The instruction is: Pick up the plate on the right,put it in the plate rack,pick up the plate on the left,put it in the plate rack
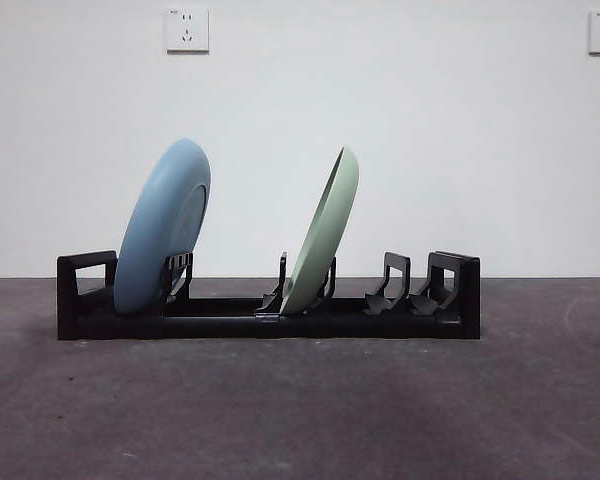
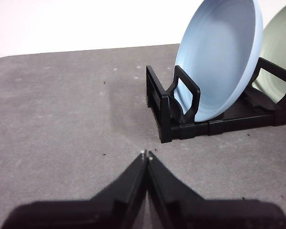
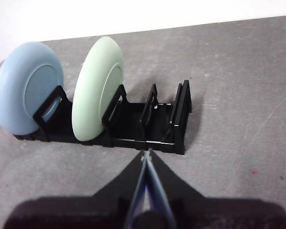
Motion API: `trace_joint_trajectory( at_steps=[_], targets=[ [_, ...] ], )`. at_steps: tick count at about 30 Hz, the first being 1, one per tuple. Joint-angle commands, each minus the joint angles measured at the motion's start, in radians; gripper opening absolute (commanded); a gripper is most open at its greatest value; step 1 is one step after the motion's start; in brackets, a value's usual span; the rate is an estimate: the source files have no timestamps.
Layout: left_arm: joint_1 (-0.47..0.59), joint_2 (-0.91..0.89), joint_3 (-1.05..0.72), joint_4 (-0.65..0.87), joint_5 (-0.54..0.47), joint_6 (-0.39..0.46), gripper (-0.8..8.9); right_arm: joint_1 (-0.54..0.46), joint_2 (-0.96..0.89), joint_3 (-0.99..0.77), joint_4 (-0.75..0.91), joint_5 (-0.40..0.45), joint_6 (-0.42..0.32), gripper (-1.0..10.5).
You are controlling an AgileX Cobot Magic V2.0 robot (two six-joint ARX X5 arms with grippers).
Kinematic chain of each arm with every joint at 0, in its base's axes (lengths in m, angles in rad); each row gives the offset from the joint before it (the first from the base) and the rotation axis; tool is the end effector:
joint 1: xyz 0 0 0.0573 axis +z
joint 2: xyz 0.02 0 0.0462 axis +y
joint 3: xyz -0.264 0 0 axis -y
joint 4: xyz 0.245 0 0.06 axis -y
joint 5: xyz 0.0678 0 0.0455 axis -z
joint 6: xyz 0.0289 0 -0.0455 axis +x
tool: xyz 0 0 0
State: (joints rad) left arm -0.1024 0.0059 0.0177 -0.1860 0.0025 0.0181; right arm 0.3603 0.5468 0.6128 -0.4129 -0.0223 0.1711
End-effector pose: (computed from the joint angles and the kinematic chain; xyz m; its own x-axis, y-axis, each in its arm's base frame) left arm 0.0950 -0.0098 0.1512 0.9794 -0.1032 -0.1733 0.1078 0.9940 0.0174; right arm 0.1176 0.0450 0.2839 0.8720 0.3523 -0.3399 -0.3125 0.9350 0.1676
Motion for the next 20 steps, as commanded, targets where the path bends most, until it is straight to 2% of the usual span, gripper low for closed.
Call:
trace_joint_trajectory(
  at_steps=[1,4,12,17,20],
  targets=[
    [0.004,-0.004,-0.014,0.001,-0.002,0.008,-0.03,-0.014,-0.035,-0.010,-0.013,0.005,-0.117,0.1],
    [0.004,-0.004,-0.014,0.001,-0.002,0.008,-0.03,-0.068,-0.079,-0.020,-0.016,0.001,-0.190,0.1],
    [0.004,-0.004,-0.014,0.001,-0.002,0.008,-0.03,-0.300,-0.265,-0.182,0.053,-0.004,-0.195,0.1],
    [0.004,-0.004,-0.014,0.001,-0.002,0.008,-0.03,-0.327,-0.397,-0.384,0.222,-0.005,-0.175,0.1],
    [0.004,-0.004,-0.014,0.002,-0.002,0.008,-0.03,-0.327,-0.464,-0.473,0.234,-0.005,-0.157,0.1]
  ],
)
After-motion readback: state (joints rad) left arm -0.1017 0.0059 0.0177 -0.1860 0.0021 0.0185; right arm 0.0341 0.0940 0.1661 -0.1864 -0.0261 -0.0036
